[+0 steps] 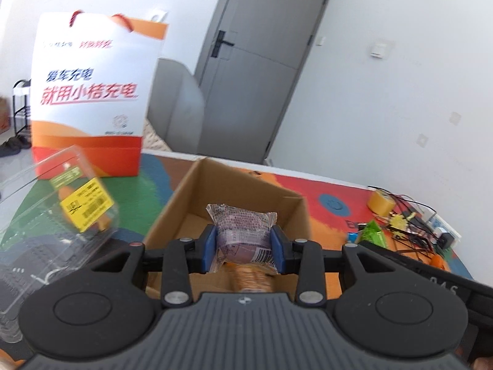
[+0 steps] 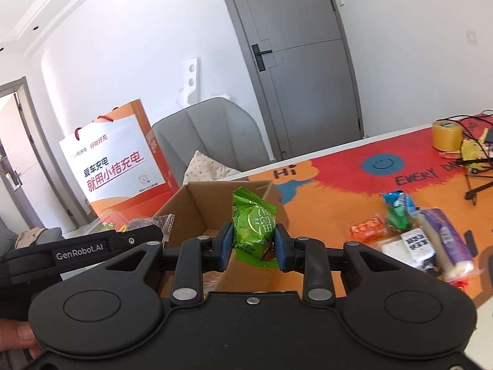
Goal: Organize snacks
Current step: 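Carry both held snacks to the cardboard box and release them inside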
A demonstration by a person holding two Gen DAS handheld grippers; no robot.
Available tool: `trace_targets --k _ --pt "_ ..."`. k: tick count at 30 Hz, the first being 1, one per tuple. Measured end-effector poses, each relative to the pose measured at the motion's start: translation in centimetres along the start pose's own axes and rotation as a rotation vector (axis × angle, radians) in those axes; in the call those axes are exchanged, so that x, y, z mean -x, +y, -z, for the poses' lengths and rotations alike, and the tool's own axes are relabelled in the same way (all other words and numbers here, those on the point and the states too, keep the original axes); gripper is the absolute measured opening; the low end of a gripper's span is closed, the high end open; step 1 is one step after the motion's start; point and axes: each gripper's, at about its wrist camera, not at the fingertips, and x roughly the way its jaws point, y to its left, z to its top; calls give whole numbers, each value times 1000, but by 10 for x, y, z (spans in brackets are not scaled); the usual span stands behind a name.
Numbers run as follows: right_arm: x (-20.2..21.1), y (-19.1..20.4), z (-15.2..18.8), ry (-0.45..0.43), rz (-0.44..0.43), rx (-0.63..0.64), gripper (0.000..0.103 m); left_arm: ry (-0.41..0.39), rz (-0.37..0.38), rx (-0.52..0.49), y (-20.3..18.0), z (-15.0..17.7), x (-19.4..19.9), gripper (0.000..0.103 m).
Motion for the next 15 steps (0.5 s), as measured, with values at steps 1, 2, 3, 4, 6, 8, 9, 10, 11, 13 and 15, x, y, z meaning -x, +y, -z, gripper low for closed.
trace_targets --k 1,2,3,4,6,8,9,10,11,13,15 --pt "-3 3 0 4 -3 2 29 5 -19 8 4 0 -1 39" --pt "-5 5 0 8 -6 5 29 10 -41 16 7 -1 -3 41" --pt "-8 9 0 11 -9 10 29 15 -55 26 11 -1 -3 42" --pt "-11 12 -1 15 -13 14 29 18 -52 34 14 -1 -2 44" --pt "-15 18 0 21 -22 22 29 17 -37 42 18 -1 2 48" --pt "-19 23 -1 29 -28 27 29 10 -43 38 18 -1 7 51" --pt "-21 26 -1 32 -32 30 29 5 -42 35 19 -2 10 53" --pt "-22 28 -1 34 -36 33 29 -2 -38 33 19 -2 13 55" --pt "-24 31 -1 36 -40 37 29 -6 -35 33 21 -3 15 56" --pt "-26 36 0 42 -48 43 29 -9 -36 42 24 -4 18 61" --pt "-29 40 0 48 -53 48 29 -13 -42 48 28 -5 20 61"
